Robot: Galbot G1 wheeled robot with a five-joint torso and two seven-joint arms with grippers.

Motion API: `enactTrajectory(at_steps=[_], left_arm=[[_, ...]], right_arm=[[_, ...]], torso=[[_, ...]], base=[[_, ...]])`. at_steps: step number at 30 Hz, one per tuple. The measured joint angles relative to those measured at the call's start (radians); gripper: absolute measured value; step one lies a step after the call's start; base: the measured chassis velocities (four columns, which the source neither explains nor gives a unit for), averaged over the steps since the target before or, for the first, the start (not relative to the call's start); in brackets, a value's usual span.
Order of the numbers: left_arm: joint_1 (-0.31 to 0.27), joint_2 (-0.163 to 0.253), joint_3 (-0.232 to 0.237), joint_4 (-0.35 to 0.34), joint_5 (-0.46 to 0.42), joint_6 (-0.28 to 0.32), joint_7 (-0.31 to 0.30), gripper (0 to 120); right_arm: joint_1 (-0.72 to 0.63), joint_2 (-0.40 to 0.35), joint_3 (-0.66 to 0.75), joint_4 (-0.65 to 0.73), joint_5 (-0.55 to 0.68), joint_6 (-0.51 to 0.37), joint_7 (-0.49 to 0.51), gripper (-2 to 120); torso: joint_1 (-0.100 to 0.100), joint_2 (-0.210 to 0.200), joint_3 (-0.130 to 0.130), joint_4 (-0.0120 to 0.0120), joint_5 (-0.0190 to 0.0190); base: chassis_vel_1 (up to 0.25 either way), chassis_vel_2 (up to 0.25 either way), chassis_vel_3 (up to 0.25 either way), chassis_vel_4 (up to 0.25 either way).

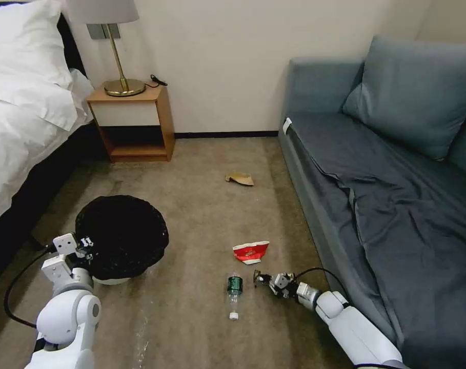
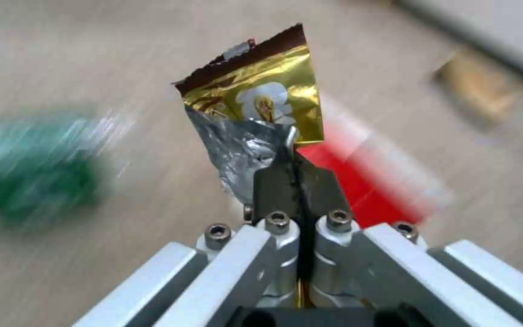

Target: Pick up the trash bin, then pick up the garbage on the floor and place it into the trash bin.

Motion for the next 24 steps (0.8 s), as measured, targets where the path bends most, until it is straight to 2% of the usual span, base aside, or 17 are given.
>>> enactTrajectory(at_steps=[5, 6, 7, 9, 10, 13, 14, 16, 17, 20, 24], left_arm=[[0.001, -0.003, 0.004, 0.001, -0.008, 0.0, 0.001, 4], [0.001, -0.005, 0.006, 0.002, -0.014, 0.001, 0.001, 4], [0.001, -0.005, 0.006, 0.002, -0.014, 0.001, 0.001, 4], [0.0, -0.005, 0.007, 0.004, -0.019, 0.002, 0.003, 4], [0.0, -0.005, 0.007, 0.004, -0.019, 0.002, 0.003, 4], [-0.005, -0.005, 0.007, 0.008, -0.02, 0.003, 0.007, 4], [-0.005, -0.005, 0.007, 0.008, -0.02, 0.003, 0.007, 4], [-0.011, -0.005, 0.011, 0.013, -0.016, 0.003, 0.014, 4], [-0.011, -0.005, 0.011, 0.013, -0.016, 0.003, 0.014, 4], [-0.023, -0.006, 0.024, 0.02, -0.01, 0.007, 0.018, 4], [-0.03, -0.006, 0.03, 0.02, -0.008, 0.009, 0.018, 4]], right_arm=[[0.042, 0.006, 0.014, 0.035, 0.038, 0.04, 0.036, 0], [0.087, 0.006, -0.013, 0.102, 0.087, 0.046, 0.119, 0], [0.087, 0.006, -0.013, 0.102, 0.087, 0.046, 0.119, 0], [0.136, 0.007, -0.091, 0.179, 0.169, 0.016, 0.232, 0], [0.136, 0.007, -0.091, 0.179, 0.169, 0.016, 0.232, 0], [0.242, 0.047, -0.266, 0.257, 0.263, -0.008, 0.387, 0], [0.242, 0.047, -0.266, 0.257, 0.263, -0.008, 0.387, 0], [0.301, 0.077, -0.379, 0.306, 0.316, -0.041, 0.469, 0], [0.301, 0.077, -0.379, 0.306, 0.316, -0.041, 0.469, 0], [0.38, 0.153, -0.536, 0.363, 0.391, -0.087, 0.557, 0], [0.414, 0.206, -0.616, 0.375, 0.419, -0.11, 0.59, 0]], torso=[[0.0, 0.0, 0.0, 0.0002, -0.0004], [0.0, 0.0, 0.0, 0.0002, -0.0001], [0.0, 0.0, 0.0, 0.0002, -0.0001], [0.0, 0.0, 0.0, 0.0, -0.0007], [0.0, 0.0, 0.0, 0.0, -0.0007], [0.0, 0.0, 0.0, 0.0003, -0.0004], [0.0, 0.0, 0.0, 0.0003, -0.0004], [0.0, 0.0, 0.0, 0.0004, -0.0006], [0.0, 0.0, 0.0, 0.0004, -0.0006], [0.0, 0.0, 0.0, 0.0003, -0.0007], [0.0, 0.0, 0.0, 0.0006, -0.0004]], base=[[0.0, 0.0, 0.0, 0.0], [0.0, 0.0, 0.0, 0.0], [0.0, 0.0, 0.0, 0.0], [0.0, 0.0, 0.0, 0.0], [0.0, 0.0, 0.0, 0.0], [0.0, 0.0, 0.0, 0.0], [0.0, 0.0, 0.0, 0.0], [0.0, 0.0, 0.0, 0.0], [0.0, 0.0, 0.0, 0.0], [0.0, 0.0, 0.0, 0.0], [0.0, 0.0, 0.0, 0.0]])
